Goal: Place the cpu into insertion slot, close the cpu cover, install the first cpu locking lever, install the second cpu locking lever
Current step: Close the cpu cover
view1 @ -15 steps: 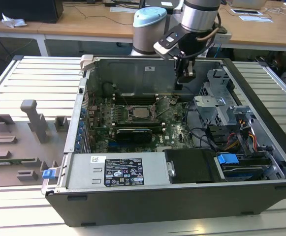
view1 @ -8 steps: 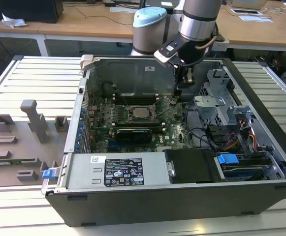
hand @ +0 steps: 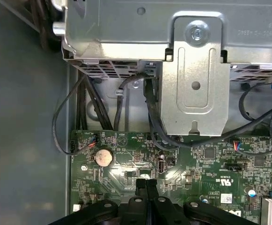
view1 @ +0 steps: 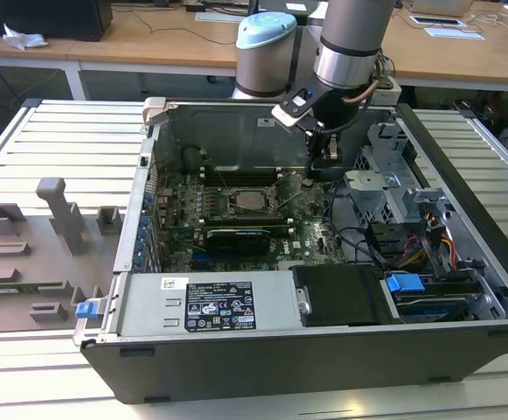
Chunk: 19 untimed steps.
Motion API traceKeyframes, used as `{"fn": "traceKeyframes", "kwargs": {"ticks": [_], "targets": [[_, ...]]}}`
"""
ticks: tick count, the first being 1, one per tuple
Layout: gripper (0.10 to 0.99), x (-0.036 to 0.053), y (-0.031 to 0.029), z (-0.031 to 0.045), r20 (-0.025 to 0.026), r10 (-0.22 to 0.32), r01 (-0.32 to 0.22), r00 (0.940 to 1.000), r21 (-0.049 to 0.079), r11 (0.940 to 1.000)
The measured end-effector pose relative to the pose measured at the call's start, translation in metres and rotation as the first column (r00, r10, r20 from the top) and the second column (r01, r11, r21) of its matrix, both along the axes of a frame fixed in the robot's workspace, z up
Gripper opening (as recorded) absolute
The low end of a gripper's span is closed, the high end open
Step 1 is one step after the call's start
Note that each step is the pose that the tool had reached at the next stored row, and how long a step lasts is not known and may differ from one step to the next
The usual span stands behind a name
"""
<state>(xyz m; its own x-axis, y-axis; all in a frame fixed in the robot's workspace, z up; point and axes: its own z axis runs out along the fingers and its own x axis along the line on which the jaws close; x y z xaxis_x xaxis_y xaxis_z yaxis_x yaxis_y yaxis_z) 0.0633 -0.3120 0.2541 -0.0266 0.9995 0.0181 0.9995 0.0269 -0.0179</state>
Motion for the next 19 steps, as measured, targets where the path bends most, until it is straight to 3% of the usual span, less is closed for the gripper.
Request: {"fn": "traceKeyframes", "kwargs": {"ticks": [9, 19], "targets": [[0.106, -0.0003, 0.0, -0.0191, 0.0, 0.0, 0.0, 1.0, 0.0, 1.0], [0.106, -0.0204, 0.0, -0.0191, 0.0057, 0.0, 0.0, 1.0, 0.0, 1.0]]}}
